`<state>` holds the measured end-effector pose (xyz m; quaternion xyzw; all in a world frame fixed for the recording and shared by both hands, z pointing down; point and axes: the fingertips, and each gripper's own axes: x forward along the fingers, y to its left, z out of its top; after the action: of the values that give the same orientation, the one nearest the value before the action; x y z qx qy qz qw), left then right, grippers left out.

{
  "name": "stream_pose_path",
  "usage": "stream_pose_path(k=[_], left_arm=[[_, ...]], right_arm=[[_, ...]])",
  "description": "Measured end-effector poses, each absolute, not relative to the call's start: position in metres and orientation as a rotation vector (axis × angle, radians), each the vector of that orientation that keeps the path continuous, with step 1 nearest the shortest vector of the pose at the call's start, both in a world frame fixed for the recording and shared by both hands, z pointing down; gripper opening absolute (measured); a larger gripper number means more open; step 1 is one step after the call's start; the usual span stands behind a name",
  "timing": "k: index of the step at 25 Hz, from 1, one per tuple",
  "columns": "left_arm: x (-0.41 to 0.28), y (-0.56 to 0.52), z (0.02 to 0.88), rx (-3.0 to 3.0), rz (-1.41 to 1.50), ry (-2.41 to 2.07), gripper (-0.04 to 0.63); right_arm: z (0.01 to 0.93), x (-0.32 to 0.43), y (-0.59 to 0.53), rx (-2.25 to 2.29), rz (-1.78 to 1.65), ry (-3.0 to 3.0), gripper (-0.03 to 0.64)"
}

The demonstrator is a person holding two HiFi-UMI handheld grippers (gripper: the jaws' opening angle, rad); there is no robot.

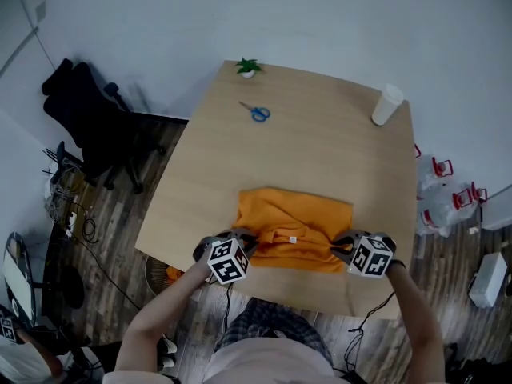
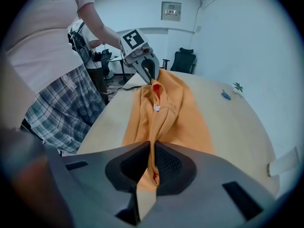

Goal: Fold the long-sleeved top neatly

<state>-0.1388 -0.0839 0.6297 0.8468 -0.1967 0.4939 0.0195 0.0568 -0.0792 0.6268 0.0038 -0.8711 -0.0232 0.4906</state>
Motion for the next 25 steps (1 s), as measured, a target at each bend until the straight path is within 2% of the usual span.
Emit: stream_pose_path(k=[11, 15, 18, 25], left_arm=[[-0.145, -0.062, 0.669, 2.456, 1.479, -0.552, 0.037], [-0.147, -0.056, 0.674, 2.41, 1.396, -0.551, 0.091], [-0.144, -0.052, 0.668, 2.417, 1.384, -0.543, 0.173], [-0.132, -0.053, 0.652, 2.527, 1.474, -0.53, 0.217]], right_arm=[[0.687, 0.063, -0.05, -0.067, 0.035, -1.979, 0.05], [0.693, 0.062, -0.043, -0.053, 0.1, -1.979, 0.088], [0.688, 0.062, -0.04, -0.051, 0.117, -1.98, 0.158], [0.655, 0.032, -0.051, 0.065, 0.099, -2.125, 0.195]])
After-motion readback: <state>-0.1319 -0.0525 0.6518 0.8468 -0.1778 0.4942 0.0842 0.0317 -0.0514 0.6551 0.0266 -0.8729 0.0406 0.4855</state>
